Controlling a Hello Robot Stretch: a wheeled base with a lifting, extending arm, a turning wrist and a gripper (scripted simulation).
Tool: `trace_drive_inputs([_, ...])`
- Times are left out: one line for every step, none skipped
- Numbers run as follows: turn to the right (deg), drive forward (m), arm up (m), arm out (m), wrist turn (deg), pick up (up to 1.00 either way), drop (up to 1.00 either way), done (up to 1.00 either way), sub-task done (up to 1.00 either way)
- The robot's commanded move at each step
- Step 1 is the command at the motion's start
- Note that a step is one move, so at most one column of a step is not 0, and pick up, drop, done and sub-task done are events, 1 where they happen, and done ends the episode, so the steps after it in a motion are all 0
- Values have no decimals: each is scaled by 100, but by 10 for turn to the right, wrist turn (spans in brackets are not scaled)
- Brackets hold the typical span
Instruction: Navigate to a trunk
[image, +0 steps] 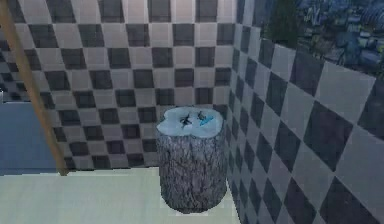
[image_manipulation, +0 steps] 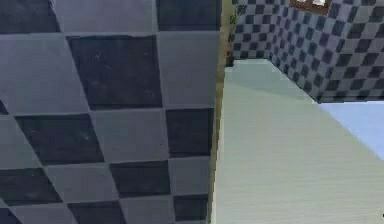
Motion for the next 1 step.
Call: trace_drive_inputs([-300,0,0,0,0,0,0,0,0])
